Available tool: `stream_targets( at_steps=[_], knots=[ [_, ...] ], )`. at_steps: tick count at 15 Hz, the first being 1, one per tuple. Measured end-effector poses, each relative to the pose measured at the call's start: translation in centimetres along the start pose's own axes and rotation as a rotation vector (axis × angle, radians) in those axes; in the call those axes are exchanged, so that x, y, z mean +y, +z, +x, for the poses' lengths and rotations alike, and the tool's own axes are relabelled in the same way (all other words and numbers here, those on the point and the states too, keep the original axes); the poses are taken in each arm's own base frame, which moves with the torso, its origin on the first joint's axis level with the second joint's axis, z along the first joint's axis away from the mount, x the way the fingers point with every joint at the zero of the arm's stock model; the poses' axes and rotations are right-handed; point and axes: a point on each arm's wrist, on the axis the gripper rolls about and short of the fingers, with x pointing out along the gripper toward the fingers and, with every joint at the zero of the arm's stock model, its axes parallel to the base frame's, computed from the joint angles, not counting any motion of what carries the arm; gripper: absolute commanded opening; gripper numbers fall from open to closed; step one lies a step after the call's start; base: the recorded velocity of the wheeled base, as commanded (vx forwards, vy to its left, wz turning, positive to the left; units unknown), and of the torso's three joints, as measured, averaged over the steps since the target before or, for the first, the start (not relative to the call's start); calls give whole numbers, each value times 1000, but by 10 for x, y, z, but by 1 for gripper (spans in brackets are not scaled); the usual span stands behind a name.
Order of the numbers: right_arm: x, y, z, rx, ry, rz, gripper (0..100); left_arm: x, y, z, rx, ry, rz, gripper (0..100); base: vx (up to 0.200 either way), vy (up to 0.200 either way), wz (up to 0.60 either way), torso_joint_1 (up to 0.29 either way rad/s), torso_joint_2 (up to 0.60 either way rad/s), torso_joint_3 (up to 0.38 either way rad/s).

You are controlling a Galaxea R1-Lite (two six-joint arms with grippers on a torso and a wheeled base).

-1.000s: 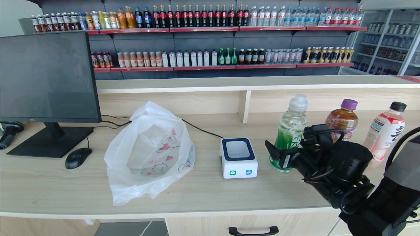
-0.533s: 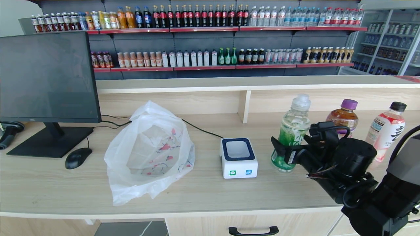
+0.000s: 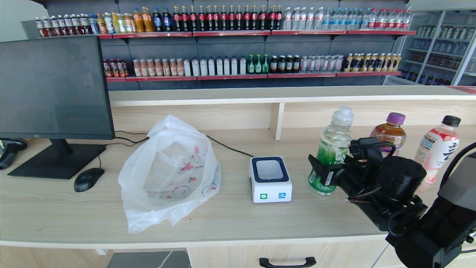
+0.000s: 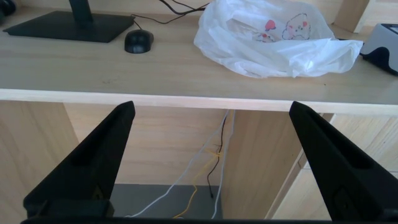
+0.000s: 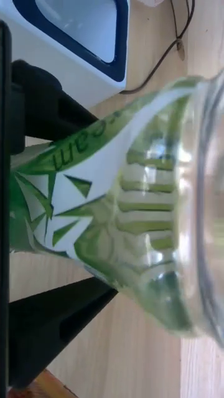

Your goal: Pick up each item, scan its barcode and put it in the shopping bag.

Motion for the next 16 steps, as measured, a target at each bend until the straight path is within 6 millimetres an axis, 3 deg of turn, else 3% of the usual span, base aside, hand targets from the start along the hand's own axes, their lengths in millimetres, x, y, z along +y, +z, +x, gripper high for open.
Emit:
stream_targets(
  at_steps=[10,14,16],
  knots=[
    [2,30,-16,-87,15,39,0,0,0,0,0,0,0,100,0,0,0,0,0,0],
    [-3,40,-36,-102,16,44,0,0,0,0,-1,0,0,100,0,0,0,0,0,0],
    [-7,45,-54,-104,17,44,0,0,0,0,0,0,0,100,0,0,0,0,0,0]
  ],
)
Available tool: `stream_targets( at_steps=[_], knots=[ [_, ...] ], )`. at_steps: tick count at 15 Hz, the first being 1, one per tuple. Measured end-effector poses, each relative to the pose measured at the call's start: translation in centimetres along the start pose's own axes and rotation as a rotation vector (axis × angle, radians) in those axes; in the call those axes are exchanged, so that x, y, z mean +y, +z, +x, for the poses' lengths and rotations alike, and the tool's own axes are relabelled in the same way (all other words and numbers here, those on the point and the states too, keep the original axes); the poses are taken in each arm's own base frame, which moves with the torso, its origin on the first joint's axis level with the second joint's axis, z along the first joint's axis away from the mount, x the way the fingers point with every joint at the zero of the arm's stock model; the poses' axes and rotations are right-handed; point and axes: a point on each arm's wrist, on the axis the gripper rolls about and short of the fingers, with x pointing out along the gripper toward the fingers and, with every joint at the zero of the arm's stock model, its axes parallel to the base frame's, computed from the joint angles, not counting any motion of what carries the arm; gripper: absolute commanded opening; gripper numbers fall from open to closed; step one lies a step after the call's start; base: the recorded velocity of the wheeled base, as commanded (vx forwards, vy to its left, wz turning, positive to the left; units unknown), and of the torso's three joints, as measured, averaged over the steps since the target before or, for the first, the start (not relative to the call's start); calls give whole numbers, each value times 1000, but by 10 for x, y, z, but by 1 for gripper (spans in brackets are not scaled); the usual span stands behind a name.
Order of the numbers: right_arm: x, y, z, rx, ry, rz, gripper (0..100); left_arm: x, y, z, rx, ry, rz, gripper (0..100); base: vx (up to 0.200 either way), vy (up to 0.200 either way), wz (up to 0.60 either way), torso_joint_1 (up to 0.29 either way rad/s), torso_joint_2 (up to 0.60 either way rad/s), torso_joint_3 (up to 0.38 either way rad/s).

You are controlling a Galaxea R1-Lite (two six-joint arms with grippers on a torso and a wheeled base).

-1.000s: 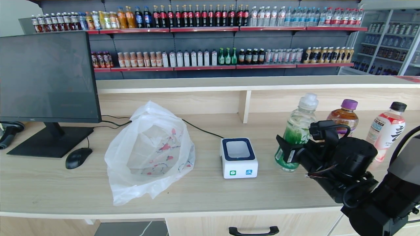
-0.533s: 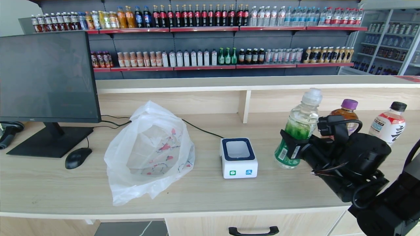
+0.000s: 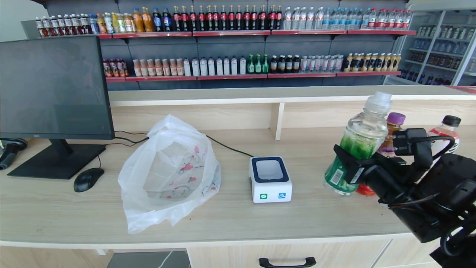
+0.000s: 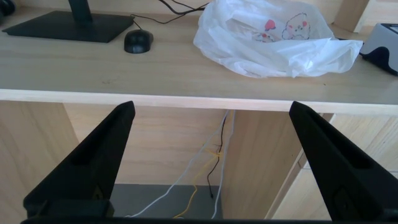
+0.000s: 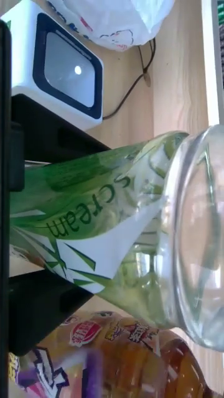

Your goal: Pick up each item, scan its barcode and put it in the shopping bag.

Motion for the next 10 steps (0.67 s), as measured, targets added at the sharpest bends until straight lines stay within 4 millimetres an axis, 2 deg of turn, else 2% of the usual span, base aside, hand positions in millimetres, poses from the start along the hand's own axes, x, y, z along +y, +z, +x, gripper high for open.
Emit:
stream_targets(
  at_steps=[3,7,10],
  knots=[
    [-5,13,-28,-25,7,6,0,0,0,0,0,0,0,100,0,0,0,0,0,0],
    [-7,28,-50,-78,21,19,0,0,0,0,0,0,0,100,0,0,0,0,0,0],
    [5,36,-60,-108,111,41,0,0,0,0,0,0,0,100,0,0,0,0,0,0]
  ],
)
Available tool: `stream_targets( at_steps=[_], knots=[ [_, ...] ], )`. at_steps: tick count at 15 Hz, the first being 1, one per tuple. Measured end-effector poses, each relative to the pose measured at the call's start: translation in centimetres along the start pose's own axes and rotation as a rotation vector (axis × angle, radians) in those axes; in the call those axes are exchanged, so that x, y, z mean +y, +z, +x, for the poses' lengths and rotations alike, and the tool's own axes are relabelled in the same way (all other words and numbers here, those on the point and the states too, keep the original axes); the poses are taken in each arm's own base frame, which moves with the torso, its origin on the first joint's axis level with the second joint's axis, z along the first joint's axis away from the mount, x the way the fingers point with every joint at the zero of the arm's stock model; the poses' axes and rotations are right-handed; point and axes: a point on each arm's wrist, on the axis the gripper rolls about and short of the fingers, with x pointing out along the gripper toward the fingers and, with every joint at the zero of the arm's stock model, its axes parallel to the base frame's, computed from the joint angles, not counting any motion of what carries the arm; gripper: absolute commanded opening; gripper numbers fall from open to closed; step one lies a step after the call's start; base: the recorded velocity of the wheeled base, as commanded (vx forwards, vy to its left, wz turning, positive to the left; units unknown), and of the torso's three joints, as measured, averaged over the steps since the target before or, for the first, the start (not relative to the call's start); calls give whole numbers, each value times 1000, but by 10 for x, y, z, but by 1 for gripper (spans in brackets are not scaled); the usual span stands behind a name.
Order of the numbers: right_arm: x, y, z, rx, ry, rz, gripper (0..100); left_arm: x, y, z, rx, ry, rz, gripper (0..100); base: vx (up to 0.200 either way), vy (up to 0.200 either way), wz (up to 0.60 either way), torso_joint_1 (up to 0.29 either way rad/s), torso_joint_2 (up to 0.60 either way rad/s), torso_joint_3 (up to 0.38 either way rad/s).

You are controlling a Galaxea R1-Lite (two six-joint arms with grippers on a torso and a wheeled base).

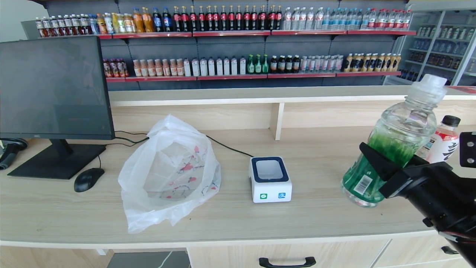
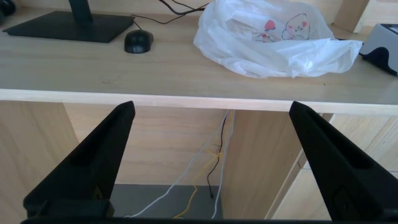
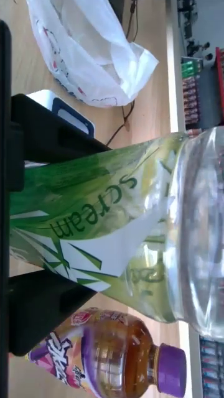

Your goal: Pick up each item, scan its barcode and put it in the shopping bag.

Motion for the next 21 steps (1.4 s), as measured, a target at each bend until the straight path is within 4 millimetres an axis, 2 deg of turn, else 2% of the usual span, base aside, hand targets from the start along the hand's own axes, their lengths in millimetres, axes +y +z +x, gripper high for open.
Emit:
stream_targets(
  at_steps=[5,7,11,17,21],
  knots=[
    [29,11,-2,-36,148,151,0,0,0,0,0,0,0,100,0,0,0,0,0,0],
    [52,18,-3,-48,265,275,0,0,0,0,0,0,0,100,0,0,0,0,0,0],
    [79,41,13,-112,411,496,0,0,0,0,0,0,0,100,0,0,0,0,0,0],
    [93,59,23,-157,501,618,0,0,0,0,0,0,0,100,0,0,0,0,0,0],
    [99,62,20,-150,548,651,0,0,0,0,-1,0,0,100,0,0,0,0,0,0]
  ],
)
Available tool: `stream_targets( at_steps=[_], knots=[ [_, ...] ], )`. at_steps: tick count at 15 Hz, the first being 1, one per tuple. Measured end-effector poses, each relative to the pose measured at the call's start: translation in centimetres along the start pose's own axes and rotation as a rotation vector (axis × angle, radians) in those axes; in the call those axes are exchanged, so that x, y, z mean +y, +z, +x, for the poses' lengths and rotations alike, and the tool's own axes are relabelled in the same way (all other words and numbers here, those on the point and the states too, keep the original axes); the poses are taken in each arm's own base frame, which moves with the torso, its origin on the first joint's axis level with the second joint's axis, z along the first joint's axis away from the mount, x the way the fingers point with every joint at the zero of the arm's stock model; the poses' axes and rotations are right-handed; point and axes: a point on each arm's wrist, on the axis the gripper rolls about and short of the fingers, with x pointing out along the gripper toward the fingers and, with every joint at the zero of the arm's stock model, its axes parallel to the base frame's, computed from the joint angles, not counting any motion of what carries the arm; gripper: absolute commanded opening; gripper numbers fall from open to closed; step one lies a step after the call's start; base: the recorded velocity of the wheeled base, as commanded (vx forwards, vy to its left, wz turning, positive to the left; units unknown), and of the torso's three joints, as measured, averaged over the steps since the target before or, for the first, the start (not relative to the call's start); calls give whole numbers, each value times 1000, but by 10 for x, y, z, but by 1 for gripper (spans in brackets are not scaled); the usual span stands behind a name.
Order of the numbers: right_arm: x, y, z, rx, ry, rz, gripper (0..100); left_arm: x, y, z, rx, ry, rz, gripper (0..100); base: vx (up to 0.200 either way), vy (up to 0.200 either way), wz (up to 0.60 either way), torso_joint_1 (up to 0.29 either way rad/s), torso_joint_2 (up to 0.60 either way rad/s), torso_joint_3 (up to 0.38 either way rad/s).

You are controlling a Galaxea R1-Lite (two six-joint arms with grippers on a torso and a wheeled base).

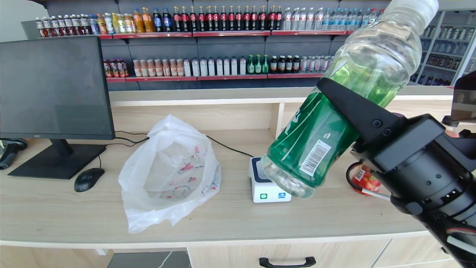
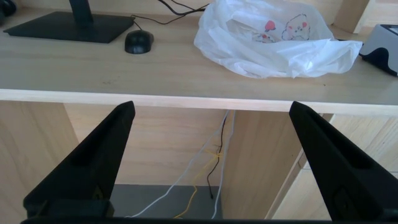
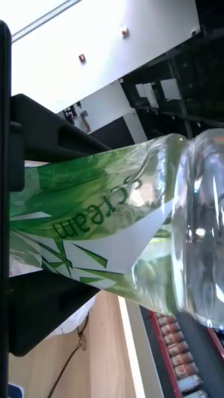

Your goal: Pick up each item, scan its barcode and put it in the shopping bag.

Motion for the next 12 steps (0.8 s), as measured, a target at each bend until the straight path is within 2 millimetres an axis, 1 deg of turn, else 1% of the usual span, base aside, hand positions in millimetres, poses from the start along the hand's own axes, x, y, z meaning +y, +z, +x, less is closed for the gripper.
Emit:
stream_targets(
  at_steps=[2,7,12],
  knots=[
    [4,0,1,14,46,7,0,0,0,0,0,0,0,100,0,0,0,0,0,0],
    [10,6,12,-9,83,11,0,0,0,0,1,0,0,100,0,0,0,0,0,0],
    [10,5,11,2,93,8,0,0,0,0,1,0,0,100,0,0,0,0,0,0]
  ],
)
